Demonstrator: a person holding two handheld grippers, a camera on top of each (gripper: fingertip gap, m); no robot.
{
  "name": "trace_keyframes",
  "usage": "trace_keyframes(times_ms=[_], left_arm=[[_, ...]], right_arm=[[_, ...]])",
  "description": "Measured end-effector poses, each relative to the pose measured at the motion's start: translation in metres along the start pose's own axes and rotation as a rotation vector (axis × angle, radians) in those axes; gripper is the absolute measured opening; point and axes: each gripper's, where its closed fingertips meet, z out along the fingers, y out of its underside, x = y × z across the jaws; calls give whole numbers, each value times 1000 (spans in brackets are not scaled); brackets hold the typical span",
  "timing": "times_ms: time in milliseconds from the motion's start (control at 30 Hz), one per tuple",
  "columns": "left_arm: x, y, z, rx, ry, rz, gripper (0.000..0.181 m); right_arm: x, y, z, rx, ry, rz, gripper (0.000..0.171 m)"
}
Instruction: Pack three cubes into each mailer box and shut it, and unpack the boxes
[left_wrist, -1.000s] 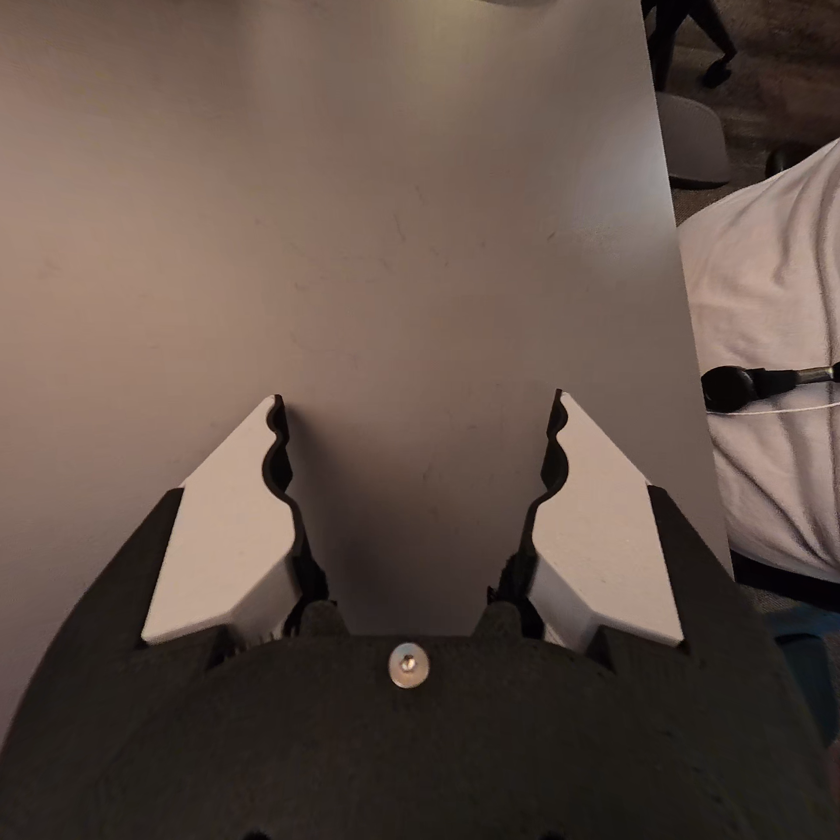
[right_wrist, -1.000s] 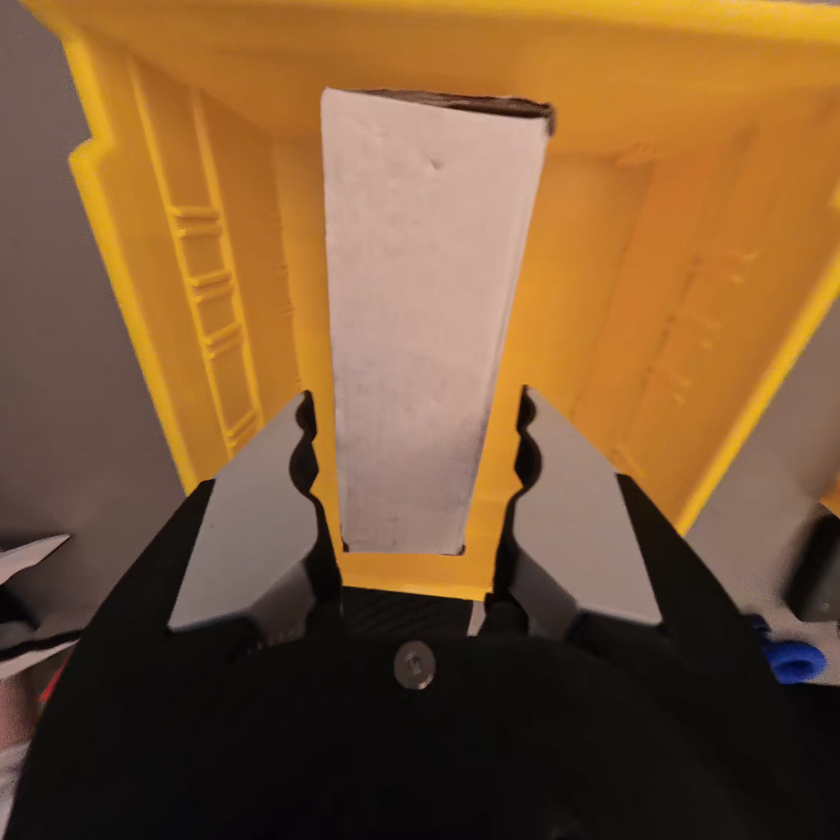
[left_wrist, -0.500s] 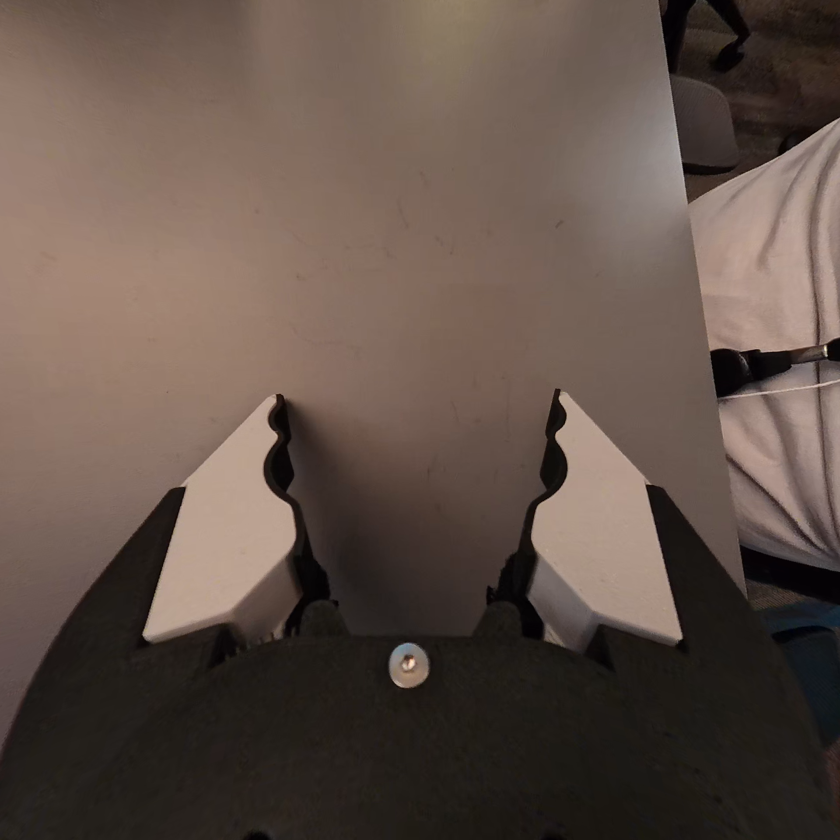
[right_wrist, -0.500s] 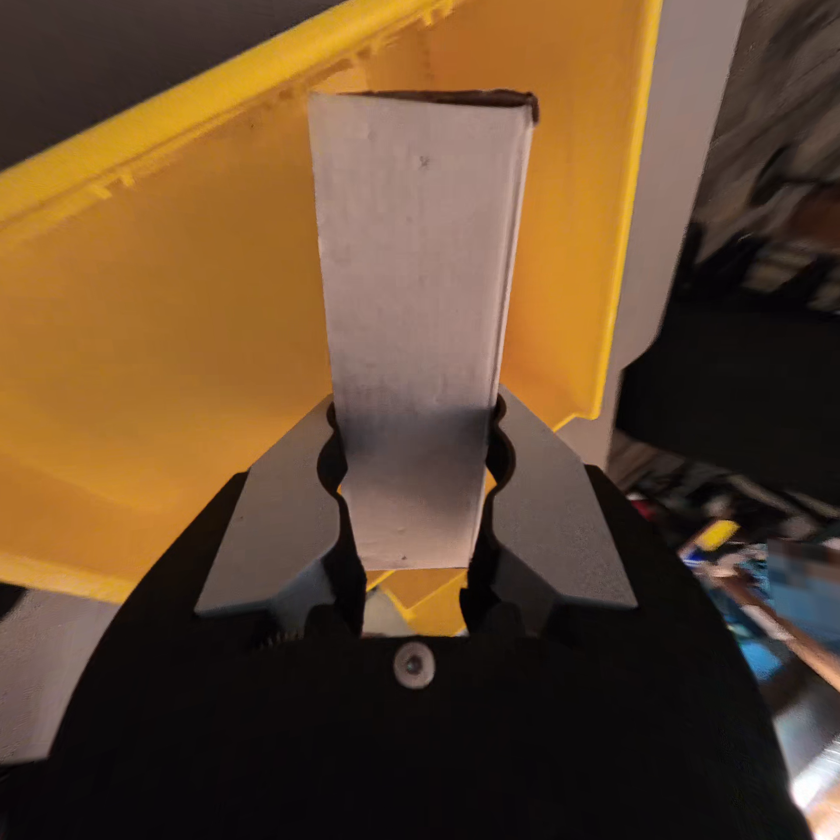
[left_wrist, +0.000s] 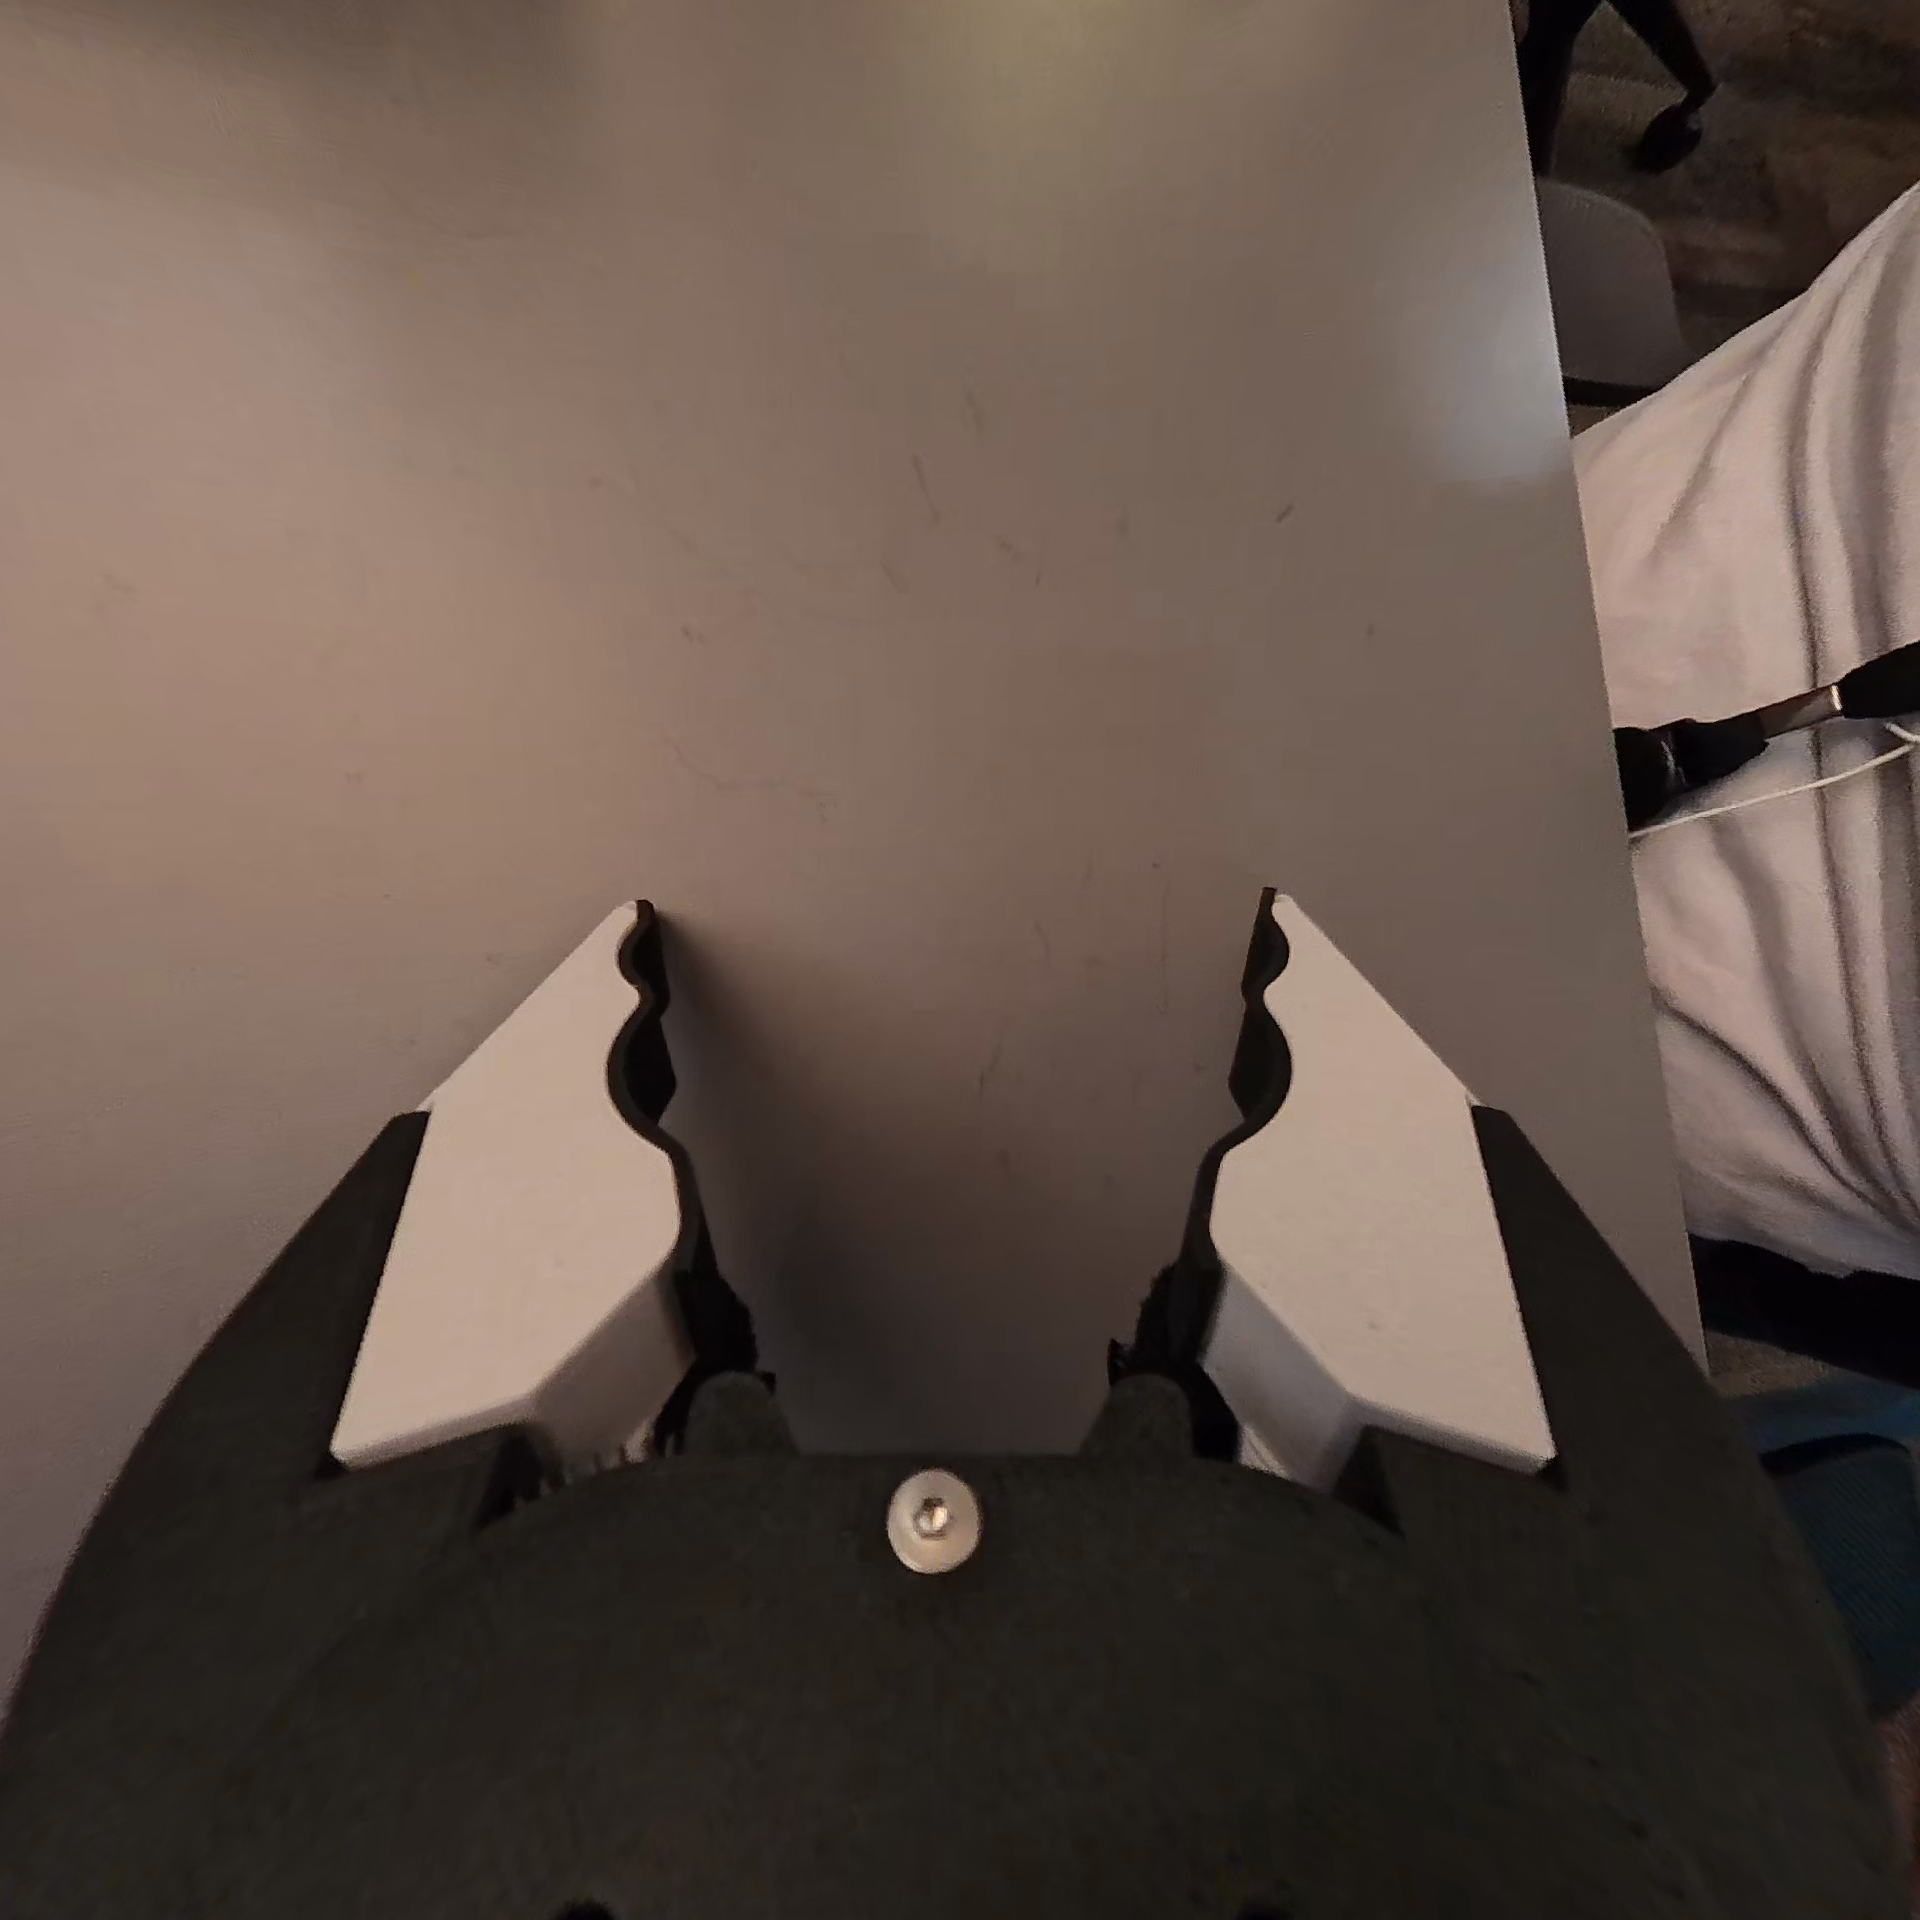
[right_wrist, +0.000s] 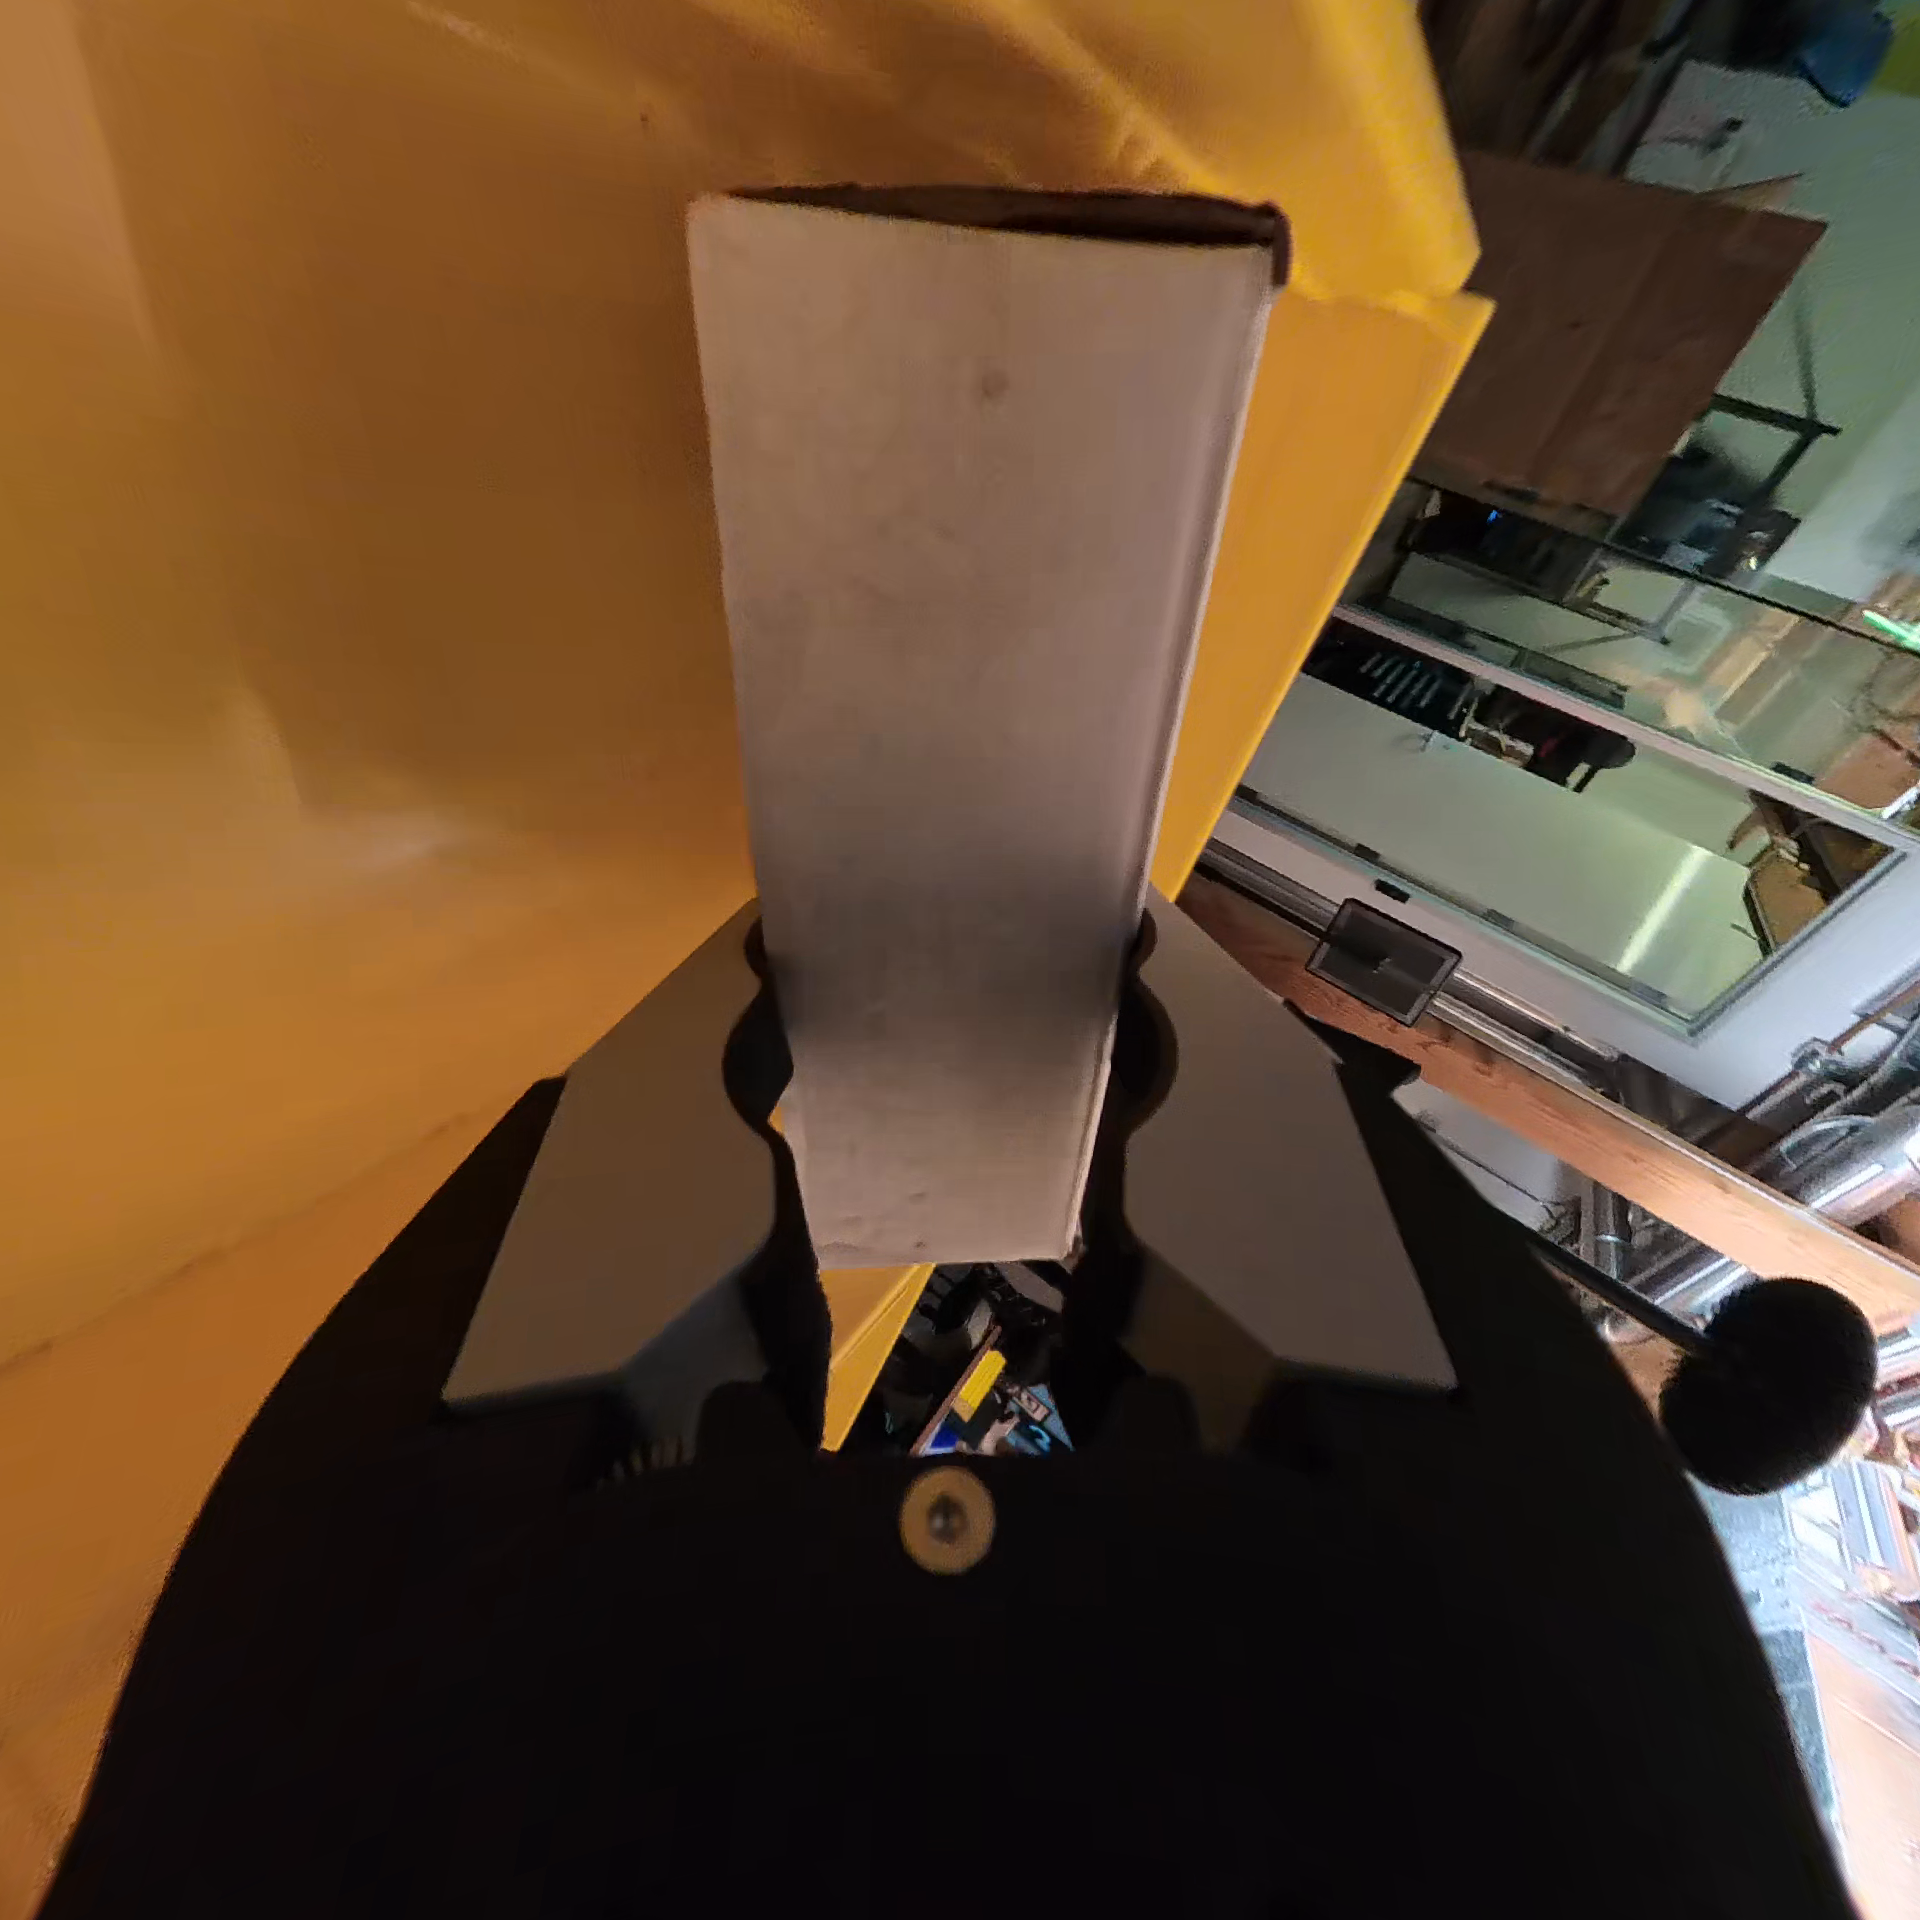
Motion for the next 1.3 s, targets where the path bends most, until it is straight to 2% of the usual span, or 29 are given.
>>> trace_keyframes(times_ms=[167,367,567,667,767,867,967,1033,1067,1167,1233,1300], left_arm=[[0,0,0,7,6,-6,109],[0,0,0,10,9,-10,109],[2,1,-1,2,11,-6,111],[2,1,-1,6,16,-11,111],[1,1,-1,5,15,-14,111],[1,1,-1,1,10,-12,111],[1,1,0,1,9,-10,111],[2,0,0,7,15,-14,111],[2,-2,-1,17,18,-15,110],[6,-23,-14,125,16,-5,107],[8,-45,-36,245,-15,23,105],[2,-67,-72,391,-122,53,106]], right_arm=[[-21,14,11,-23,-74,114,65],[-33,11,12,-8,-111,126,69],[-56,2,-1,19,-292,220,91],[-49,2,-16,34,-331,280,91],[-17,5,-40,72,-248,354,91],[36,-1,-78,225,-84,552,86],[93,-31,-140,582,85,812,85],[120,-51,-177,799,195,893,107],[129,-65,-195,899,245,897,106],[146,-108,-219,994,252,919,82],[165,-135,-237,1053,259,927,81],[186,-156,-260,1137,252,951,82]])
